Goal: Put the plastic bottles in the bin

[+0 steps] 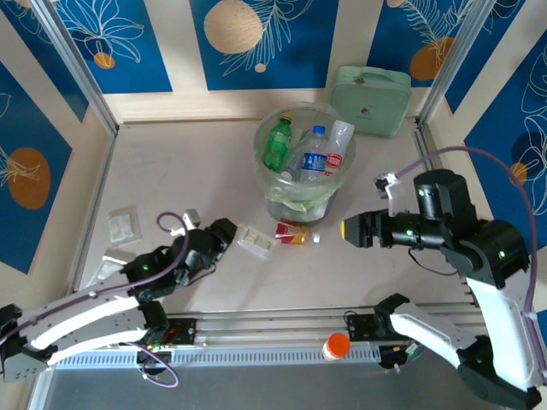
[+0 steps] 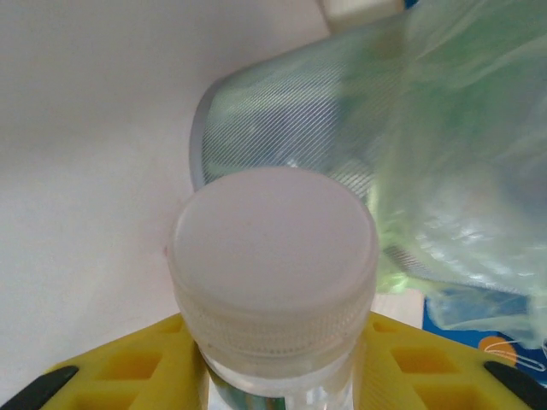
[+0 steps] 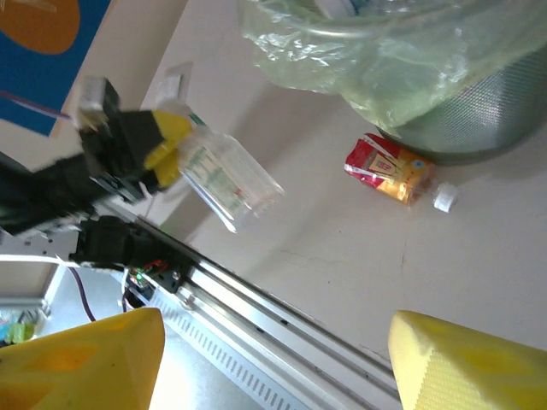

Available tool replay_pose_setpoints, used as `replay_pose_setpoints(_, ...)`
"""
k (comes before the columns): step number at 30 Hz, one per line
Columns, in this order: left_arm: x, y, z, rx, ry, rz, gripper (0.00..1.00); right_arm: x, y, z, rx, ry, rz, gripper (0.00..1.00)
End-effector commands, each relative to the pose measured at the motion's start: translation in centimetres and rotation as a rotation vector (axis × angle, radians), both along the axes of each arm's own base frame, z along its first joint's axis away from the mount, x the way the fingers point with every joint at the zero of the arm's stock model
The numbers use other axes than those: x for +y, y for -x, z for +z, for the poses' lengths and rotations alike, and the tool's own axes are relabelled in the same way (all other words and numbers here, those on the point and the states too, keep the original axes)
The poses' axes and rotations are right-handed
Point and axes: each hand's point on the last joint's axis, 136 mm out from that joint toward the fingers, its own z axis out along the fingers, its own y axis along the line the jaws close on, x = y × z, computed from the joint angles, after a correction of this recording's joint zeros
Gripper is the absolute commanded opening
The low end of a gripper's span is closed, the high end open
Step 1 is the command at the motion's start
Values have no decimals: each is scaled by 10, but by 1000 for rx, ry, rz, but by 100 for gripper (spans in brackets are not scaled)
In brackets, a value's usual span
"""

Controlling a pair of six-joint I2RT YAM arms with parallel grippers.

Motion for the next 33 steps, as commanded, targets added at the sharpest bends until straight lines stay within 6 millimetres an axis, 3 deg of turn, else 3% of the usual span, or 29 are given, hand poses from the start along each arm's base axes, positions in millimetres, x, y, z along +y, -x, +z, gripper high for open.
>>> replay_pose_setpoints(1,24,11,21,-23,-178,-87,41,22,-13,7,-84,57,114,70)
replay_pose_setpoints(6,23,15,61,-64,-213,-178,41,68,-22,-1,-223,251,321,79)
replay_pose_setpoints(10,17,18,83,-79,-236,-239,41,115,-21,-6,-312,346,500,99)
replay_pose_setpoints(20,15,20,101,-103,-195,-254,40,199,-9,-18,-240,311,666,99)
replay_pose_setpoints(25,16,17,107,-113,-165,-238,39,220,-11,-35,-189,322,621,99)
replay_pose_setpoints(33,17,12,115,-118,-143,-225,38,226,-20,-64,-180,453,556,100)
